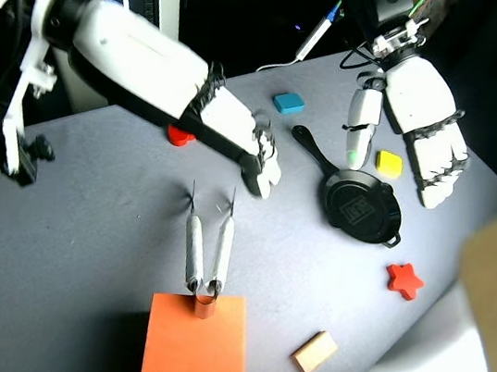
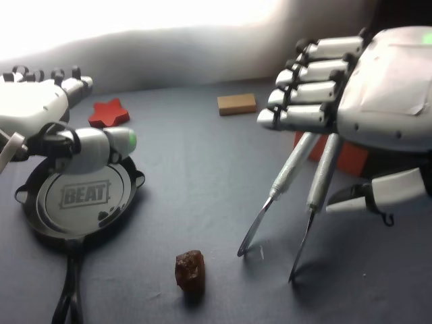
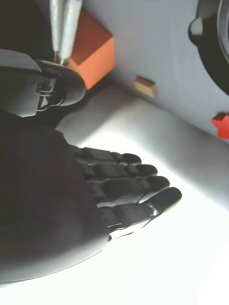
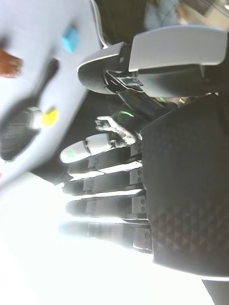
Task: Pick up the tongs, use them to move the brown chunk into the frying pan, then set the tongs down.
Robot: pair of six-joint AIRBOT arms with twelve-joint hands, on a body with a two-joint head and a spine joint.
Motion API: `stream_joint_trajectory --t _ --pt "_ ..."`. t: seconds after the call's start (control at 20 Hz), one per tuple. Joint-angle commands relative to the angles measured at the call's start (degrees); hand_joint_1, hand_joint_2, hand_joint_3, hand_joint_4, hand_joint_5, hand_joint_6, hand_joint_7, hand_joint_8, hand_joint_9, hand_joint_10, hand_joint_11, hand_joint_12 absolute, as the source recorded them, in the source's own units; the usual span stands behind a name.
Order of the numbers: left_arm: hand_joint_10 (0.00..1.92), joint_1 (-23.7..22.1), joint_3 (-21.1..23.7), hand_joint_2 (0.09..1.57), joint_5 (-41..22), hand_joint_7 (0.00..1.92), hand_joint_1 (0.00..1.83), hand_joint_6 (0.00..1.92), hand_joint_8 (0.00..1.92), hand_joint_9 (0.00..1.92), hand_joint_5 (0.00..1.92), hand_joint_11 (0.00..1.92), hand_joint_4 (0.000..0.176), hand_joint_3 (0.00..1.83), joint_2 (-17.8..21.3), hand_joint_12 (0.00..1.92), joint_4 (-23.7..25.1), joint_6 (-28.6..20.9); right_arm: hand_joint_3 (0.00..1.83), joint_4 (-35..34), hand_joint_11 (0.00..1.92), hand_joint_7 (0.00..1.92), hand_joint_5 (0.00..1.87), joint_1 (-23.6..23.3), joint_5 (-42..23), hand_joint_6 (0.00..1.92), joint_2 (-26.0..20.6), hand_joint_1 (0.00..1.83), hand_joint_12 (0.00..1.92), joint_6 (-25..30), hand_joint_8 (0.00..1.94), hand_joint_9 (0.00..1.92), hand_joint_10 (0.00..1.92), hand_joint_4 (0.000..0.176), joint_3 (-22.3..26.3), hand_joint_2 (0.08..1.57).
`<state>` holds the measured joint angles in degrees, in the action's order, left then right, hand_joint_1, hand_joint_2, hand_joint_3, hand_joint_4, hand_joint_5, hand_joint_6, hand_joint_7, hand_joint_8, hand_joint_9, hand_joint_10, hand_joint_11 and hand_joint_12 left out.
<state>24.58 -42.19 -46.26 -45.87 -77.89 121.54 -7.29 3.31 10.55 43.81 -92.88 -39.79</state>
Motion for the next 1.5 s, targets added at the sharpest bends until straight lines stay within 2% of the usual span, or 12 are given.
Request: stream_joint_trajectory --t 0.0,0.1,0.25,0.3,0.4,0.5,0.6,0.75,0.85,1.05,1.3,1.45 --pt "0.00 0.0 -0.4 1.19 -2.8 0.18 0.00 0.01 0.00 0.20 0.12 0.00 0.009 0.00 0.8 0.75 3.8 -0.2 0.00 0.0 0.00 0.21 0.16 -1.2 -3.7 0.05 0.2 0.32 0.60 -0.4 0.00 0.13 0.11 0.000 -0.4 1.11" --pt "0.00 1.3 -0.2 1.21 -2.7 0.19 0.00 0.00 0.00 0.20 0.11 0.00 0.010 0.01 1.3 0.71 5.7 -1.6 0.00 0.0 0.00 0.16 0.13 -2.3 -0.7 0.03 2.4 0.36 0.47 -0.5 0.00 0.09 0.09 0.000 -2.8 1.10" --pt "0.00 2.1 -0.2 1.20 0.3 0.20 0.00 0.00 0.00 0.22 0.12 0.00 0.012 0.00 1.5 0.78 7.2 -2.7 0.00 0.0 0.00 0.10 0.06 -4.1 3.7 0.00 5.5 0.61 0.26 -0.6 0.00 0.05 0.06 0.000 -5.7 1.04" --pt "0.00 2.7 -0.2 1.20 0.4 0.20 0.00 0.00 0.00 0.21 0.12 0.00 0.014 0.00 1.5 0.76 8.0 -4.1 0.00 0.0 0.00 0.05 0.01 -4.6 5.1 0.00 6.8 0.70 0.13 -0.6 0.00 0.01 0.04 0.000 -6.7 1.02" --pt "0.00 4.2 -0.3 1.20 -1.1 0.20 0.00 0.00 0.00 0.22 0.11 0.00 0.013 0.00 1.5 0.75 10.6 -8.0 0.00 0.0 0.00 0.01 0.00 -5.4 5.1 0.00 8.8 0.83 0.01 -0.6 0.00 0.00 0.01 0.000 -8.5 0.97" --pt "0.00 5.8 -0.7 1.20 -3.1 0.21 0.00 0.00 0.00 0.22 0.12 0.00 0.016 0.00 1.5 0.74 13.2 -12.0 0.00 0.0 0.00 0.00 0.00 -5.9 7.3 0.00 11.0 0.97 0.00 -0.2 0.00 0.00 0.00 0.000 -10.4 0.89" --pt "0.00 6.1 -0.9 1.20 -3.1 0.21 0.00 0.00 0.00 0.22 0.12 0.00 0.013 0.00 1.6 0.73 13.6 -12.2 0.00 0.1 0.00 0.00 0.00 -6.2 9.9 0.00 12.6 1.02 0.00 0.5 0.00 0.00 0.00 0.000 -12.0 0.87" --pt "0.00 6.3 -0.6 1.20 -3.1 0.21 0.00 0.01 0.00 0.23 0.14 0.00 0.011 0.00 1.6 0.72 13.2 -11.6 0.00 6.8 0.00 0.00 0.00 -6.3 13.4 0.00 14.8 1.11 0.00 7.1 0.00 0.00 0.00 0.000 -14.0 0.88" --pt "0.00 6.3 -0.1 1.20 -3.1 0.20 0.00 0.00 0.00 0.21 0.15 0.00 0.012 0.00 1.6 0.71 11.4 -9.7 0.00 6.9 0.00 0.00 0.00 -6.1 15.4 0.00 16.3 1.11 0.00 8.0 0.00 0.00 0.00 0.000 -15.8 0.88" --pt "0.01 6.9 0.3 1.21 -3.1 0.22 0.00 0.00 0.01 0.24 0.14 0.00 0.019 0.00 1.6 0.73 11.3 -9.6 0.00 7.0 0.00 0.00 0.00 -5.5 16.6 0.00 18.5 1.07 0.00 7.9 0.00 0.00 0.00 0.000 -18.6 0.92" --pt "0.00 4.9 -1.2 1.21 -2.9 0.22 0.00 0.00 0.00 0.23 0.14 0.00 0.004 0.00 1.0 0.74 8.5 -6.8 0.00 6.9 0.00 0.00 0.00 -3.9 17.6 0.00 20.5 1.07 0.00 5.3 0.00 0.00 0.00 0.000 -20.4 0.93" --pt "0.01 5.1 -1.3 1.21 -1.4 0.18 0.00 0.01 0.00 0.21 0.10 0.00 0.006 0.00 1.1 0.75 8.7 -7.5 0.00 6.9 0.00 0.00 0.00 -2.5 17.3 0.00 21.4 1.07 0.00 3.7 0.00 0.00 0.00 0.000 -21.3 0.93"
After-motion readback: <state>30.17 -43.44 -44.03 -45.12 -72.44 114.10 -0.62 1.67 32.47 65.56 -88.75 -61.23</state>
